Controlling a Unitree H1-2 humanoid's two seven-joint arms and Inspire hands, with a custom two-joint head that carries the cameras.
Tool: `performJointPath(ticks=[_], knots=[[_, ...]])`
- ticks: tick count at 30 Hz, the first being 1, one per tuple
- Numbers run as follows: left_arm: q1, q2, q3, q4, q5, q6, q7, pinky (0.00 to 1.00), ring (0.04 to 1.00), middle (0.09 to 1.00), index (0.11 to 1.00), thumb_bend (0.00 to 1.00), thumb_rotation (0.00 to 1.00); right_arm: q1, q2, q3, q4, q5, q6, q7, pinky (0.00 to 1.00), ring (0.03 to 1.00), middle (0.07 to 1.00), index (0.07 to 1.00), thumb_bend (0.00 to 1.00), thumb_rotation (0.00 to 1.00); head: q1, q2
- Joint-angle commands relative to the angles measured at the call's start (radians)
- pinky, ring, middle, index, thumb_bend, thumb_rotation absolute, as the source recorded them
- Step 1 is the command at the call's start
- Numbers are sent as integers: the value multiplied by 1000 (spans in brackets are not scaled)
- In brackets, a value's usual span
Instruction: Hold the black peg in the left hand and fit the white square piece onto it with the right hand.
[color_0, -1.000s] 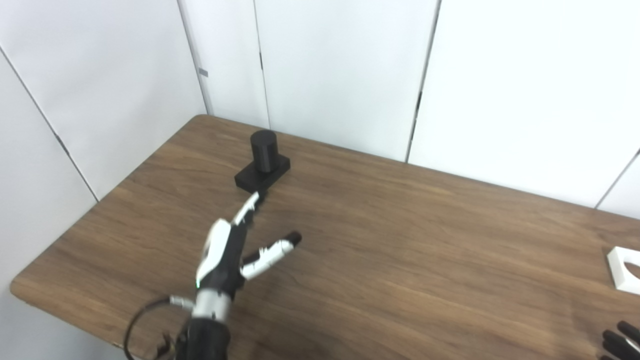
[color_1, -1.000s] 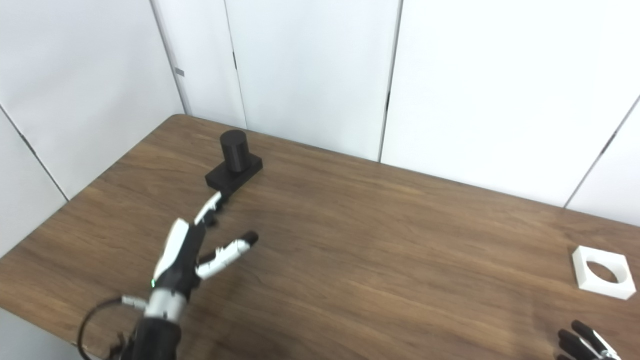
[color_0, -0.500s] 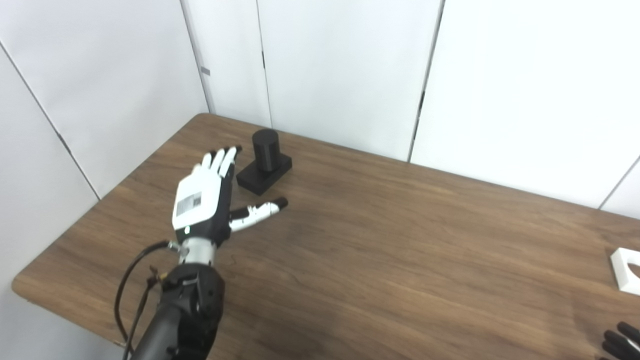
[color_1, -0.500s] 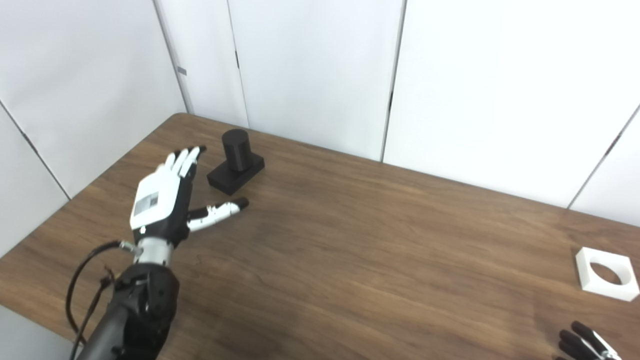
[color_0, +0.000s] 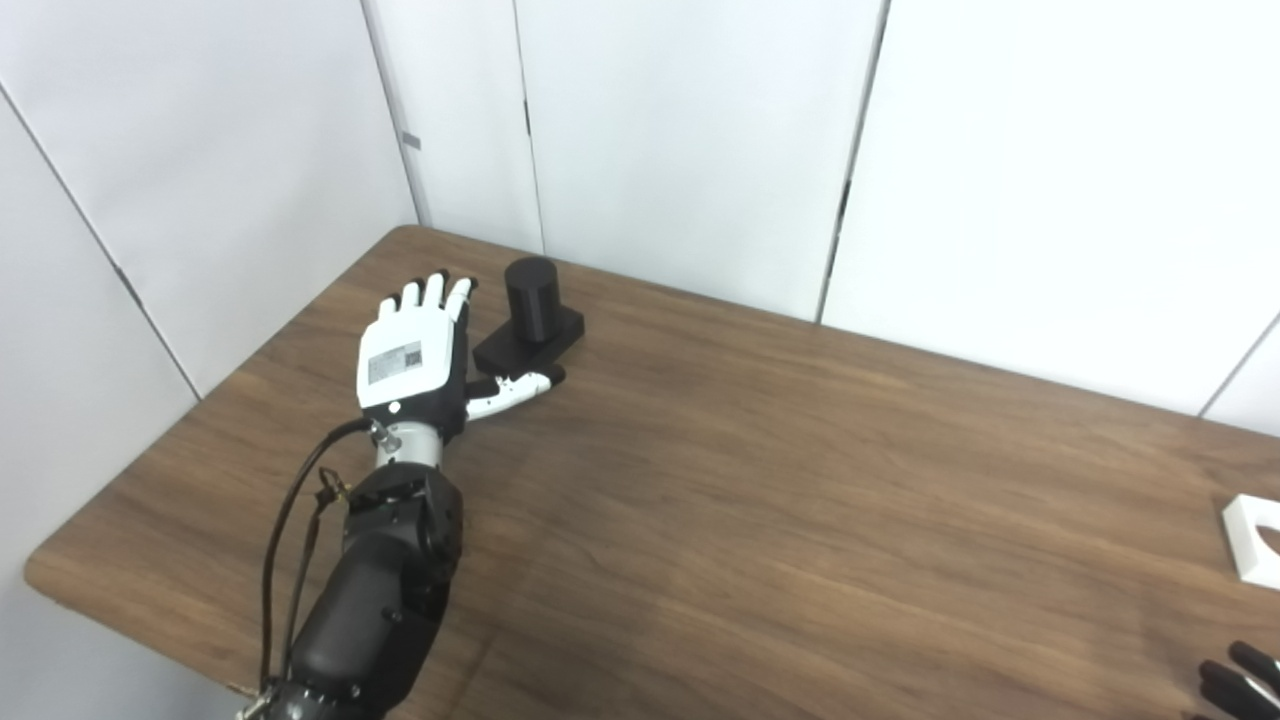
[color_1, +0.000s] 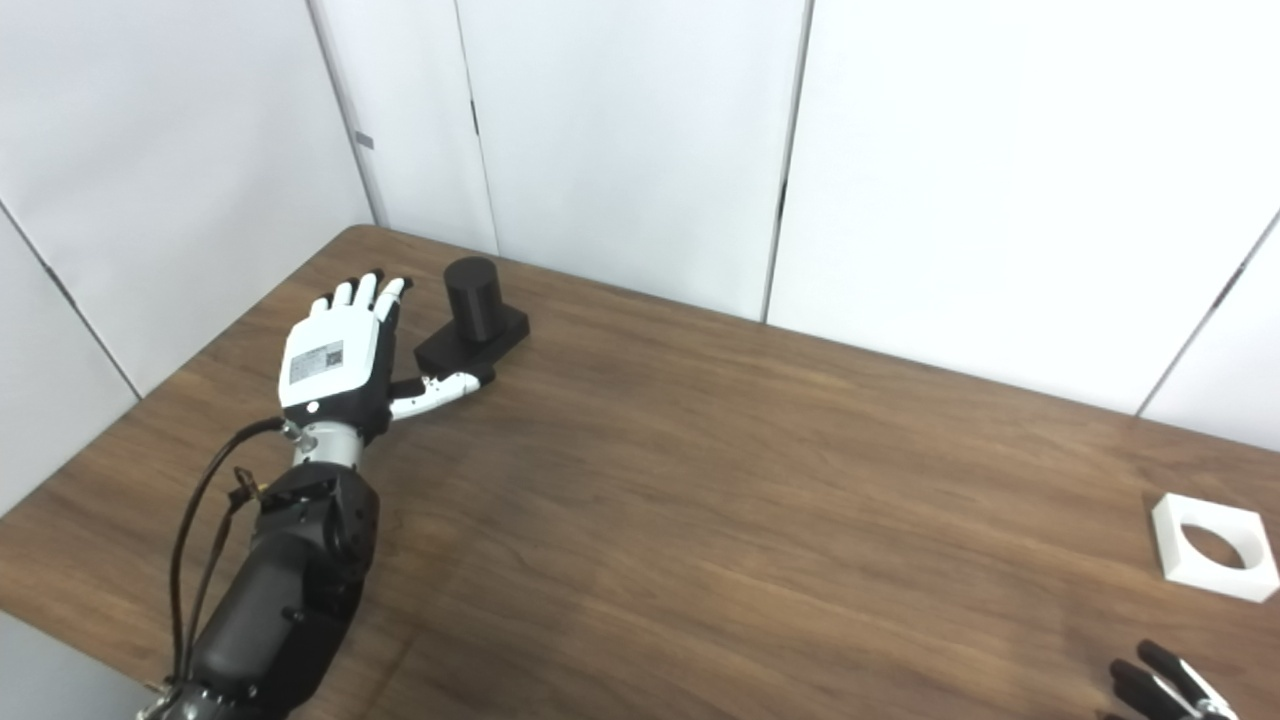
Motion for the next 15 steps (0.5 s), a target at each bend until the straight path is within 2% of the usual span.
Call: performJointPath(ticks=[1, 7, 11, 15], knots=[[-51, 27, 9, 22, 12, 2, 39, 1000, 1000, 997, 913, 907, 805, -3, 25, 3, -30, -2, -7, -1, 728, 790, 747, 790, 796, 1000, 0, 4], [-105, 20, 13, 128, 34, 4, 63, 1000, 1000, 980, 899, 902, 792, -2, 26, 7, -33, -2, -10, -2, 744, 803, 757, 809, 771, 1000, -2, 5], [-139, 19, 15, 191, 40, 4, 69, 1000, 998, 973, 891, 888, 777, -4, 31, 10, -36, 1, -6, -4, 681, 790, 754, 802, 783, 1000, -8, 7], [-163, 21, 11, 245, 28, 4, 94, 1000, 983, 962, 873, 893, 763, -6, 29, 11, -26, 9, -16, -2, 661, 789, 759, 806, 751, 1000, -8, 7]])
